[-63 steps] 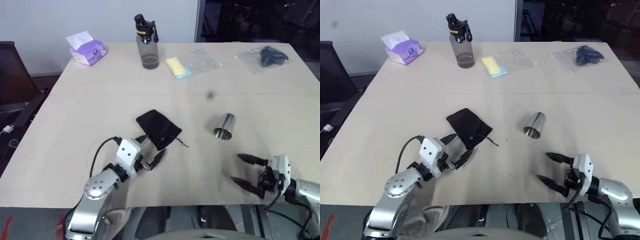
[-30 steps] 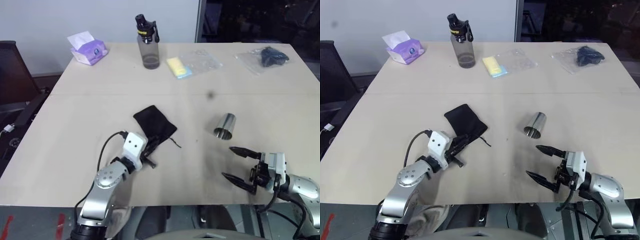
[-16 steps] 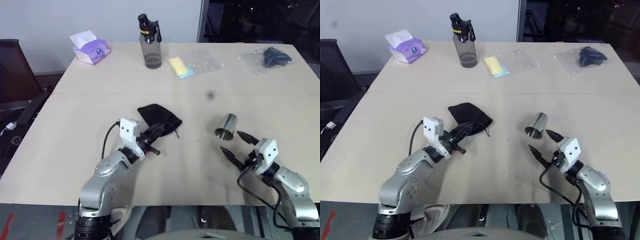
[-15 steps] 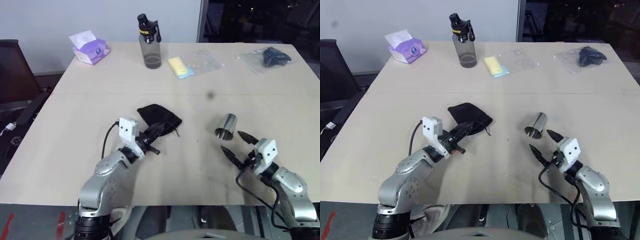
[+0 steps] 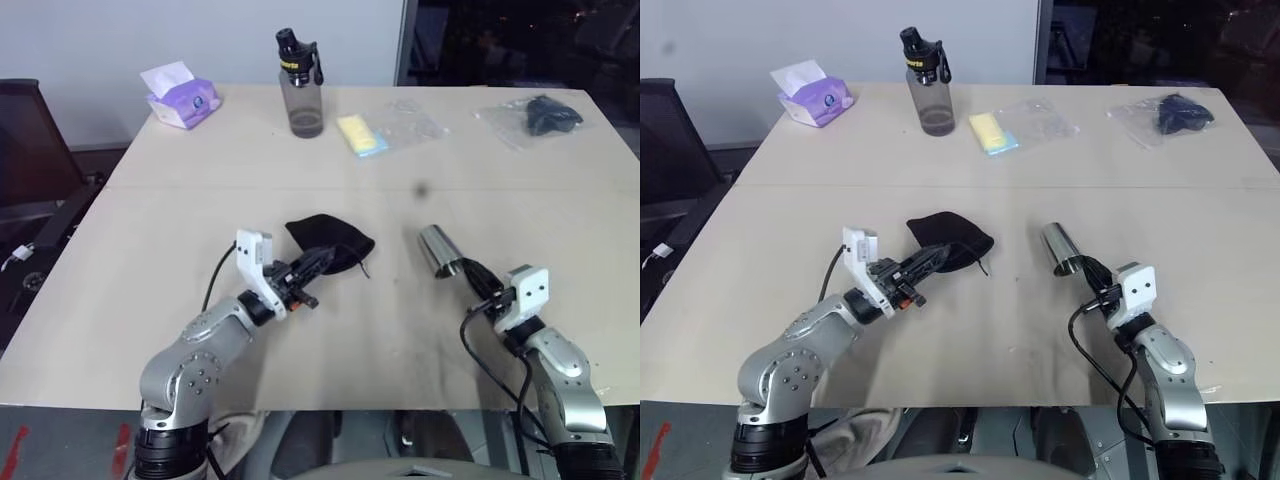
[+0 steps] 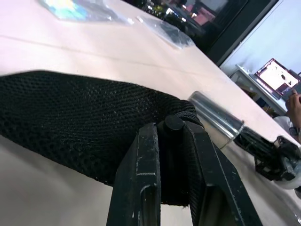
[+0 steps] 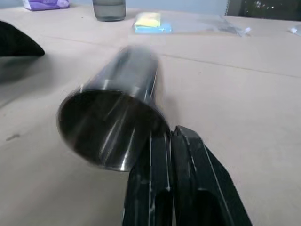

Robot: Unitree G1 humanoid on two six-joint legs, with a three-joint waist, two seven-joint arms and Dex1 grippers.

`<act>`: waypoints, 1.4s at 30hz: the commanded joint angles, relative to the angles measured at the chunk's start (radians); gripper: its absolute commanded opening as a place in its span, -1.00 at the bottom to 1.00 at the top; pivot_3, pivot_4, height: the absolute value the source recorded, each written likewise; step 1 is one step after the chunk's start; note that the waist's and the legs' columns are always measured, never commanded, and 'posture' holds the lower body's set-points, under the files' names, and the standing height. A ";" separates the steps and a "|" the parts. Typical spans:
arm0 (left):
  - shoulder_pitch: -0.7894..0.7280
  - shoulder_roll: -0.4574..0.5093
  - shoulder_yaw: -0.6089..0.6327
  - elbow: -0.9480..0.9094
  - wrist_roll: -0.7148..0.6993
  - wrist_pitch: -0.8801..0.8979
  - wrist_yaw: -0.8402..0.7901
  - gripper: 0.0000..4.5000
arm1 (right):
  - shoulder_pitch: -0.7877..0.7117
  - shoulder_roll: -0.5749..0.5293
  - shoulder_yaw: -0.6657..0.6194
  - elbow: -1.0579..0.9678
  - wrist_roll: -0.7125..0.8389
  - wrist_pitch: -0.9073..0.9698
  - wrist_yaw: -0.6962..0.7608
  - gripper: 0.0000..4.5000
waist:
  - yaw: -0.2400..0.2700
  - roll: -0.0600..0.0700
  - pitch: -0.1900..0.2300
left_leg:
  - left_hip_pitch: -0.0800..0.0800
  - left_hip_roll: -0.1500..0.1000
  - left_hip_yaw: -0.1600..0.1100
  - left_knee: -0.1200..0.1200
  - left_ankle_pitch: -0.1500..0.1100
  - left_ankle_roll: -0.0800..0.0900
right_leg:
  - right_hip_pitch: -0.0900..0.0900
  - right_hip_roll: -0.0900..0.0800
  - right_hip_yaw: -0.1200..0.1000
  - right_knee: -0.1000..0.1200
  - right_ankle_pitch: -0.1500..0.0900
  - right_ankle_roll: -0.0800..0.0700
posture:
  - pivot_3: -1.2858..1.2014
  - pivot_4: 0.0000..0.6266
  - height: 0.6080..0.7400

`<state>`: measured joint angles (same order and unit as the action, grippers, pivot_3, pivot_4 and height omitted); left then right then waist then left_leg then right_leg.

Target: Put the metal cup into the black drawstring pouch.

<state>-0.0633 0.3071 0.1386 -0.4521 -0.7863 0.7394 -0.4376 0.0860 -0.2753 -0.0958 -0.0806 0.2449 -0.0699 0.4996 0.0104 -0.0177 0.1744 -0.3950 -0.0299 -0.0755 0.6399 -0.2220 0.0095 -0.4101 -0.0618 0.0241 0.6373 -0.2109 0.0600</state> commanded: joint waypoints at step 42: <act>0.127 0.194 -0.088 -0.003 0.415 -0.435 -0.014 0.98 | 0.005 -0.121 0.115 -0.240 0.094 0.148 0.176 -1.00 | -0.013 0.000 0.000 | -0.001 0.000 0.002 -0.001 0.000 0.000 | -0.001 0.001 0.001 0.000 0.000 0.000 | 0.03 -0.52 1.00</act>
<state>0.0659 0.4885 0.0598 -0.4394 -0.4393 0.3878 -0.4301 0.1029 -0.3988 0.0233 -0.3007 0.3408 0.0742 0.6944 -0.0030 -0.0179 0.1746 -0.3957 -0.0295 -0.0744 0.6391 -0.2221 0.0093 -0.4118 -0.0618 0.0253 0.6371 -0.2111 0.0596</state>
